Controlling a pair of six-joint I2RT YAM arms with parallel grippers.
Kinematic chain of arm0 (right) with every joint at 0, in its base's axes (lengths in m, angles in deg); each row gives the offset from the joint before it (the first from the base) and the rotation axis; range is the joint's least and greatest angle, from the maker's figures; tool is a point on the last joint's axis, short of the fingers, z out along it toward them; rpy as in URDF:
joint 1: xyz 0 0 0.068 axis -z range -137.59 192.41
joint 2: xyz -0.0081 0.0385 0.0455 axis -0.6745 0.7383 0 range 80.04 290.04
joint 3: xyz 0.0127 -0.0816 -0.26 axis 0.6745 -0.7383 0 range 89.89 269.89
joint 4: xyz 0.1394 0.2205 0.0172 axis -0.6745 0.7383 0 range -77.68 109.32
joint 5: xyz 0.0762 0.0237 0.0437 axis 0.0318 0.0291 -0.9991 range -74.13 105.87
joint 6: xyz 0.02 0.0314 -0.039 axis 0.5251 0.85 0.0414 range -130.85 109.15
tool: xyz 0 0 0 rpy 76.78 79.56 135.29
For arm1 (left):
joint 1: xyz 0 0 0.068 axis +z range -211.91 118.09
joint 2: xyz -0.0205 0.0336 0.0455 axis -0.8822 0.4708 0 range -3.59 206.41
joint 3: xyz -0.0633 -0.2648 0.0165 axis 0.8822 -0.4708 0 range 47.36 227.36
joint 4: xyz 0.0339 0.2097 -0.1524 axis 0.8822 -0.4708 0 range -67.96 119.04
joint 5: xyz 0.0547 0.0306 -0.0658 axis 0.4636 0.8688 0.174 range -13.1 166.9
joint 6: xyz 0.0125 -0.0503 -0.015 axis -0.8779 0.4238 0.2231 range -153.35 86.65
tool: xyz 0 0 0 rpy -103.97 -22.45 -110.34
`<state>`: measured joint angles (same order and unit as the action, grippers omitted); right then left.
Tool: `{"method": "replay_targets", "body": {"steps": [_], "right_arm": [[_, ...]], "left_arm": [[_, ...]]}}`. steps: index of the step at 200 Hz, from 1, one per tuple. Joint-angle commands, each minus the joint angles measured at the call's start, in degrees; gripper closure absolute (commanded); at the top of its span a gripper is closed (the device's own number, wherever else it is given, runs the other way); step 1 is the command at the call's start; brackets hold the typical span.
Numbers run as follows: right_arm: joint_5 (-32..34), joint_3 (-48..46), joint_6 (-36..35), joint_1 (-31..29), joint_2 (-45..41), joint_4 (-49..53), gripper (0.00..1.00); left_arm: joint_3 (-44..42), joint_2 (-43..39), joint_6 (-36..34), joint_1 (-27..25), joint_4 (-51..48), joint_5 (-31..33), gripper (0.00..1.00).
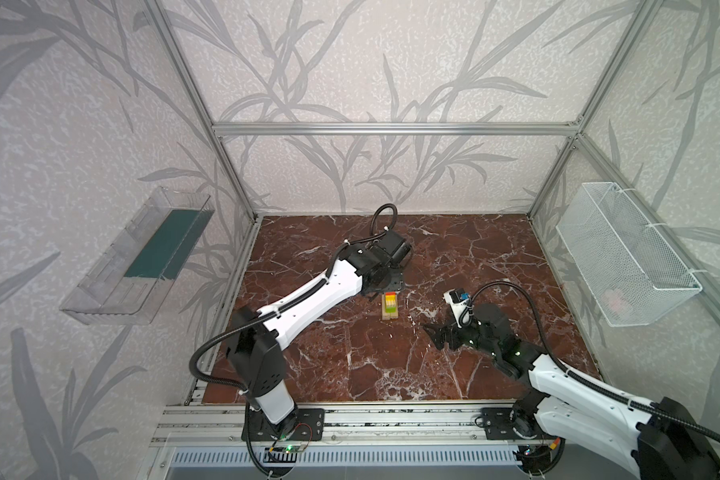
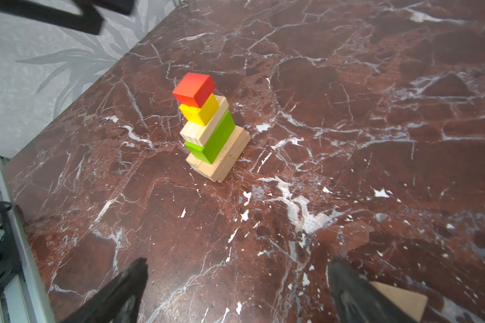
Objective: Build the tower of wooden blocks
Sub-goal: 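Lower the red cube onto the yellow cube and open the left gripper, then withdraw the left gripper while the right gripper reaches for the wooden wedge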
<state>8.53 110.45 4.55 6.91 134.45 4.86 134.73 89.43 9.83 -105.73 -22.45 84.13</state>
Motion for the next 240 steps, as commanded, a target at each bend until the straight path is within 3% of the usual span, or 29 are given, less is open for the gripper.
{"method": "replay_targets", "body": {"steps": [1, 47, 102, 162, 209, 240], "right_arm": [[4.12, 5.16, 2.87, 1.35, 1.25, 7.70, 0.01], [7.61, 15.76, 5.50, 5.03, 10.98, 22.15, 0.01], [6.88, 24.17, 5.13, 9.06, 21.90, 30.30, 0.00], [7.69, 28.39, 2.68, 10.11, 30.46, 34.53, 0.14], [7.07, 28.10, 1.94, 10.24, 33.25, 33.65, 0.18], [2.84, 26.98, -0.12, 10.19, 33.50, 31.33, 0.23]], "left_arm": [[-6.35, -6.56, -2.96, -0.22, 4.33, -0.05, 0.17], [-20.93, -20.52, -5.94, -0.05, 12.66, -0.33, 0.01], [-30.62, -29.86, -7.71, 0.00, 16.80, -3.23, 0.00], [-37.00, -35.95, -6.62, 0.04, 18.85, -3.37, 0.01], [-38.90, -37.49, -6.37, 0.04, 19.33, -3.54, 0.00], [-39.24, -37.81, -6.45, 0.06, 19.45, -3.27, 0.00]]}}
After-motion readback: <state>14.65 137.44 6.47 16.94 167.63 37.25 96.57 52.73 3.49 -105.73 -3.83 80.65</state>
